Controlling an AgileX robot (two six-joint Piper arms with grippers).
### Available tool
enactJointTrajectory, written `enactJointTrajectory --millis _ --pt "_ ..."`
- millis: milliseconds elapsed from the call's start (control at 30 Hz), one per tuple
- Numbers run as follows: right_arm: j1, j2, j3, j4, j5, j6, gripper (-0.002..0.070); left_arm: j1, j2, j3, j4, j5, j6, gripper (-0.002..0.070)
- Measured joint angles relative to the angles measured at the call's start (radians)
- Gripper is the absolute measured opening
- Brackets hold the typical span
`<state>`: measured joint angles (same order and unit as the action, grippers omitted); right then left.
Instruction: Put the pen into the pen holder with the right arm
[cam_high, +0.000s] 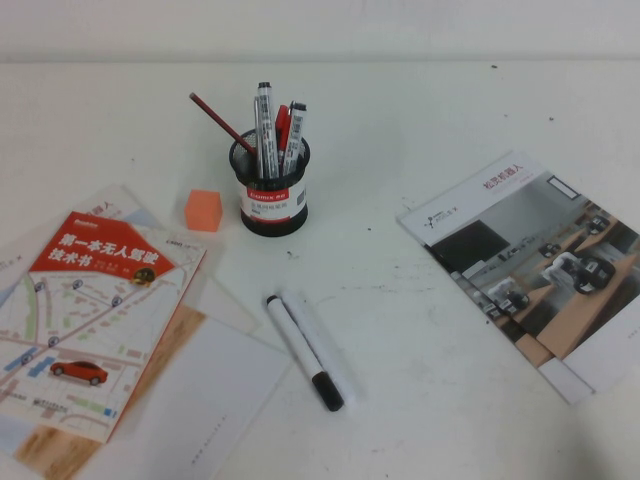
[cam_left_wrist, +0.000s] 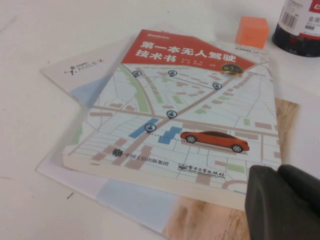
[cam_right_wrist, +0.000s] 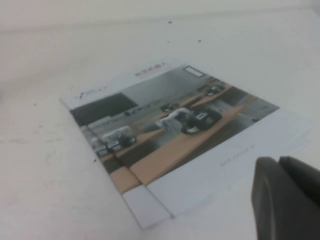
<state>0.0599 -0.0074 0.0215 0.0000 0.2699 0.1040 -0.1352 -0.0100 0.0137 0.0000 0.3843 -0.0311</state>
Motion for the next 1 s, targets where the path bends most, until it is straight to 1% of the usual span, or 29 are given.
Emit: enactJointTrajectory --millis 67,233,1000 --pt "0.000 -0.002 0.002 0.034 0.017 -0.037 -0.0019 0.000 0.000 0.000 0.000 0.000 0.000 -0.0001" --pt "0.000 -0.002 0.002 0.051 0.064 -0.058 -0.0019 0.000 0.000 0.000 0.000 0.000 0.000 -0.0001" --pt "0.000 -0.002 0.002 0.057 0.071 -0.066 -0.0019 0.000 0.000 0.000 0.000 0.000 0.000 -0.0001"
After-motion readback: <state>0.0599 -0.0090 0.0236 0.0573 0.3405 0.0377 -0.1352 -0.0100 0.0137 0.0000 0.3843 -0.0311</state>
